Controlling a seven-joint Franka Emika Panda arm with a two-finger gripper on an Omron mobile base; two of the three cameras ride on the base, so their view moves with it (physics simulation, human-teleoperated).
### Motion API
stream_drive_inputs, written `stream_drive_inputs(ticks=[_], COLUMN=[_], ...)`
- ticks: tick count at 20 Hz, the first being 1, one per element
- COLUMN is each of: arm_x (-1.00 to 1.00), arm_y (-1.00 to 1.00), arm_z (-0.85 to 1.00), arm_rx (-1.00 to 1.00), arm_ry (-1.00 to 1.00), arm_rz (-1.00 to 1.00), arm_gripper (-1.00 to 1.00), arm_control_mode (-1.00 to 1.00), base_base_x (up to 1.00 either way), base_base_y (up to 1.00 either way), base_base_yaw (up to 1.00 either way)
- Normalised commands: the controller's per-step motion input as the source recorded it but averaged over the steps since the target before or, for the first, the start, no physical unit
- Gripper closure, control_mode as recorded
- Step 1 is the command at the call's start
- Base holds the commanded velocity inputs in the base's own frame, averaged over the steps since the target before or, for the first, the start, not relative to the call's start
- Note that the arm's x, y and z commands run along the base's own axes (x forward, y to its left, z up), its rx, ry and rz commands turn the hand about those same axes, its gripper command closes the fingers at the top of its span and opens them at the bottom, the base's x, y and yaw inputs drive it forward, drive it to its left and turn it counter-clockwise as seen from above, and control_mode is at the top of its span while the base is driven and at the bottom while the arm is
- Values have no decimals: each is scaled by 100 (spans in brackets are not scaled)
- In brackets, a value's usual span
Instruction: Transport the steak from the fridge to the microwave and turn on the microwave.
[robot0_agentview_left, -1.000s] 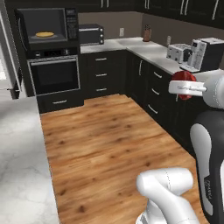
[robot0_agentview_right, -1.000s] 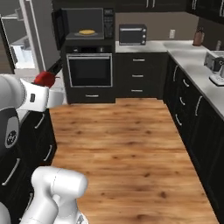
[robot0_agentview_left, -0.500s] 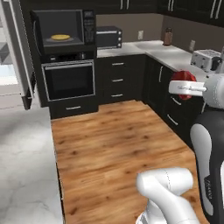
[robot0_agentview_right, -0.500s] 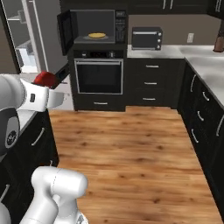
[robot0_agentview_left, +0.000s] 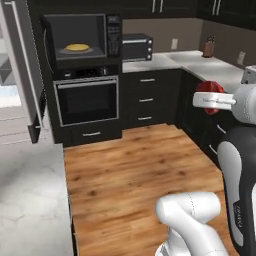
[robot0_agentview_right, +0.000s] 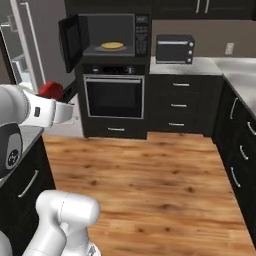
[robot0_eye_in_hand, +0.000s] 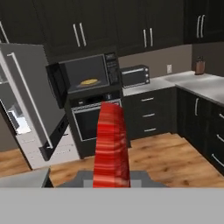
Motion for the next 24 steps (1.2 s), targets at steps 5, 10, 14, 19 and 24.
stream_drive_inputs(ticks=[5, 10, 14, 19, 24], arm_x=[0, 0, 0, 0, 0], arm_y=[0, 0, 0, 0, 0], arm_z=[0, 0, 0, 0, 0], arm_rx=[0, 0, 0, 0, 0], arm_ry=[0, 0, 0, 0, 0], arm_rz=[0, 0, 0, 0, 0], arm_gripper=[100, 100, 100, 100, 100], arm_control_mode=[100, 100, 100, 100, 100], base_base_x=[83, 83, 84, 83, 83], base_base_y=[0, 0, 0, 0, 0], base_base_yaw=[9, 10, 11, 11, 11])
